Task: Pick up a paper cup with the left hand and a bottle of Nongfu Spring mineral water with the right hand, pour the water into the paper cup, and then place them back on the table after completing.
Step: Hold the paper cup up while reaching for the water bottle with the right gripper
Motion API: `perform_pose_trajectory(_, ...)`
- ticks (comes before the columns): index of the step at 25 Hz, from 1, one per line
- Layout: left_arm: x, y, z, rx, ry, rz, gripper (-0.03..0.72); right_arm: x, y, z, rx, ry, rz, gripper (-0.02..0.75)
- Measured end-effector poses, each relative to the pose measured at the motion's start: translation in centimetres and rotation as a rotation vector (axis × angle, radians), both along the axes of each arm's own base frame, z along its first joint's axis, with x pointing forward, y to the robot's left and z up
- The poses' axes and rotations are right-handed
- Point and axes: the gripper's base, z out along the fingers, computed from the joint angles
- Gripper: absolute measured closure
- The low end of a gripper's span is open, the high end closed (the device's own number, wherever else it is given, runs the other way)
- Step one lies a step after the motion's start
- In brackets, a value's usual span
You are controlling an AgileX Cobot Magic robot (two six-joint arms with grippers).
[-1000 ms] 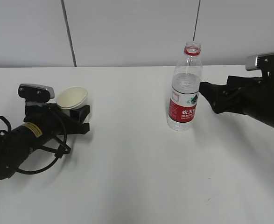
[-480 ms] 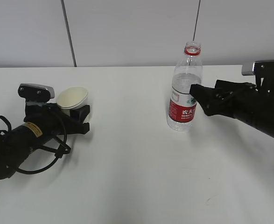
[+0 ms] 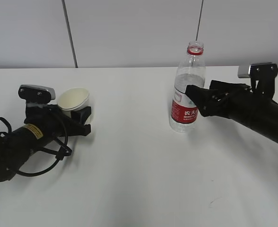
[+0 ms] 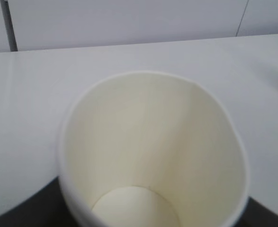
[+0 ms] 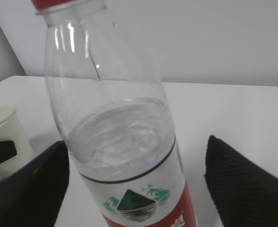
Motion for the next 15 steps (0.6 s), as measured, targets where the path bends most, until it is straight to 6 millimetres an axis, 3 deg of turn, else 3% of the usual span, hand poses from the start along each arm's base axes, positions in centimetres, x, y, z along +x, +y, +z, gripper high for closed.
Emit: perform_pose_trajectory(15,0.0,0.0,0.0,0.0,0.0,0.0,0.284,3.0,1.9,-1.8,-0.001,-0.009,0.07,0.075)
